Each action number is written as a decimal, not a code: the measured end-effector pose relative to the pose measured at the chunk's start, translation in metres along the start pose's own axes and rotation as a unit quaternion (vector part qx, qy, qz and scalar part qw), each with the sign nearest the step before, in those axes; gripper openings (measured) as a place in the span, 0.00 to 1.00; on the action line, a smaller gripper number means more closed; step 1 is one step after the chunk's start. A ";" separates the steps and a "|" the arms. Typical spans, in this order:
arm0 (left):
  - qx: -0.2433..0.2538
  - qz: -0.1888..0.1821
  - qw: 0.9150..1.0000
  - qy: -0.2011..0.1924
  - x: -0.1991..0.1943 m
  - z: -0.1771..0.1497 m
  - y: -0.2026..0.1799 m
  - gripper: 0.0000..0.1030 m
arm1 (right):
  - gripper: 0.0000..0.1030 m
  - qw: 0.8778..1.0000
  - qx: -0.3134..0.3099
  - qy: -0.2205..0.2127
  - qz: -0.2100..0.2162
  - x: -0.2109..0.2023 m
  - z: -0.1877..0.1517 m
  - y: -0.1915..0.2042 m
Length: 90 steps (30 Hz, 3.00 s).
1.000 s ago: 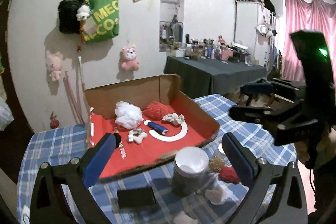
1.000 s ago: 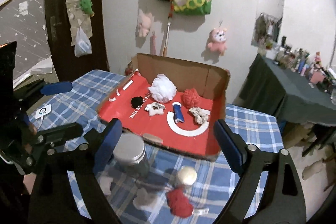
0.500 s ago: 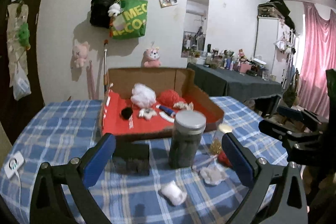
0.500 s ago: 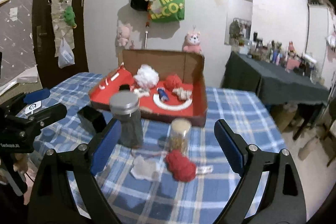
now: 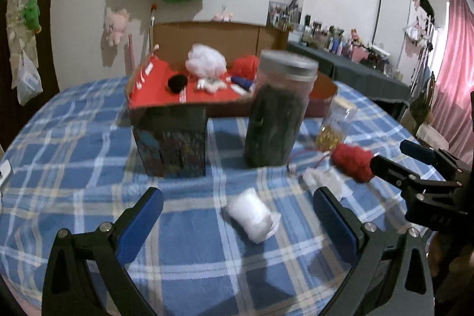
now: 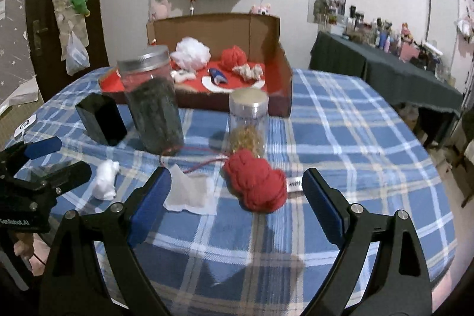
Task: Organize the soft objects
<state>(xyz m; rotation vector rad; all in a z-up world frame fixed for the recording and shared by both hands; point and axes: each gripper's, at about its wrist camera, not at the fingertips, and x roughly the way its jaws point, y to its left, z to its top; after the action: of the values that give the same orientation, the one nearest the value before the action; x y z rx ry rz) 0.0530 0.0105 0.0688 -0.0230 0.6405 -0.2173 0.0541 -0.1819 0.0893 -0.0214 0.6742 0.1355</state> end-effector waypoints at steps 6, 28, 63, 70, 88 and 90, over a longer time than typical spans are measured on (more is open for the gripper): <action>-0.008 0.002 1.000 0.026 0.016 -0.010 0.003 1.00 | 0.88 1.000 0.004 0.011 -0.004 0.012 -0.004 -0.009; 0.008 -0.039 0.996 0.076 0.049 -0.013 0.007 0.24 | 0.39 0.997 0.019 0.049 0.055 0.043 -0.002 -0.037; 0.022 -0.070 0.997 0.013 -0.008 -0.013 0.019 0.24 | 0.39 0.991 0.088 0.004 0.103 0.000 -0.021 -0.007; 0.034 -0.057 0.998 -0.003 -0.002 -0.035 0.005 0.24 | 0.39 0.993 0.071 0.009 0.089 0.008 -0.037 0.005; 0.017 -0.030 0.999 -0.002 -0.006 -0.031 0.036 0.24 | 0.39 0.993 0.074 0.023 0.087 0.009 -0.036 -0.016; 0.008 -0.024 1.000 0.000 -0.008 -0.030 0.045 0.24 | 0.39 0.992 0.082 0.026 0.091 0.010 -0.035 -0.021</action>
<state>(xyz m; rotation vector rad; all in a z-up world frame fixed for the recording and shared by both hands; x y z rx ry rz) 0.0372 0.0580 0.0454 -0.0226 0.6384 -0.2679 0.0424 -0.2041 0.0551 0.1961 0.7364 0.2548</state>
